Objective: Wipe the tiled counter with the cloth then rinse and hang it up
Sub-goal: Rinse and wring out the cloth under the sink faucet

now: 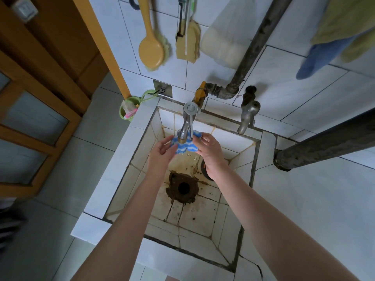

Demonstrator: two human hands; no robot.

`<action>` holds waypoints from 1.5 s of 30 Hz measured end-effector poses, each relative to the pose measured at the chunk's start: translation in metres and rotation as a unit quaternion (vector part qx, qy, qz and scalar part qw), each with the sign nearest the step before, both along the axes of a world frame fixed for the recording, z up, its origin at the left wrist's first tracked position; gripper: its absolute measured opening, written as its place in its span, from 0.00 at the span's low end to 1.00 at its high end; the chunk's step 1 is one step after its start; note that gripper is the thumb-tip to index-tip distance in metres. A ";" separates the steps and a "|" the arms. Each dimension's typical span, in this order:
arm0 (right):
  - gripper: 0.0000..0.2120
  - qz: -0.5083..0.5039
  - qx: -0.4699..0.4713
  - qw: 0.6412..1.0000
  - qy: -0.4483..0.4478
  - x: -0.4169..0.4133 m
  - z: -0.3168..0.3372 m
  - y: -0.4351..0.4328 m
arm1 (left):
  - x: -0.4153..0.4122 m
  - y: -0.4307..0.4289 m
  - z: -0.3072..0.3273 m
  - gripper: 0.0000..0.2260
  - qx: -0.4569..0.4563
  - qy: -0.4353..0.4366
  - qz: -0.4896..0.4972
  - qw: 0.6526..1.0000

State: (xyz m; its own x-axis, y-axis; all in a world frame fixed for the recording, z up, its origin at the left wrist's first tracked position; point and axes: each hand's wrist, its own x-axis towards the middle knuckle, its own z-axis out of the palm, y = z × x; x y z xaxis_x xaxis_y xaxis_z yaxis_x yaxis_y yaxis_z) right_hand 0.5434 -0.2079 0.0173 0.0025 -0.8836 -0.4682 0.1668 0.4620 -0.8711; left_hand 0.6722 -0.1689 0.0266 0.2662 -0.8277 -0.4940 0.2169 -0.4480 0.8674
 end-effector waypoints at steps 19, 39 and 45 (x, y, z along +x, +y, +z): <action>0.04 0.137 -0.072 0.985 0.069 0.013 0.001 0.020 | 0.000 -0.001 0.002 0.11 0.068 0.044 0.011 0.997; 0.02 0.126 0.033 0.990 0.049 0.002 -0.007 0.006 | 0.018 0.010 -0.003 0.06 0.042 0.005 -0.051 0.998; 0.02 0.096 0.004 0.995 0.013 0.005 0.004 0.009 | 0.024 0.012 -0.005 0.07 0.025 -0.015 -0.011 1.000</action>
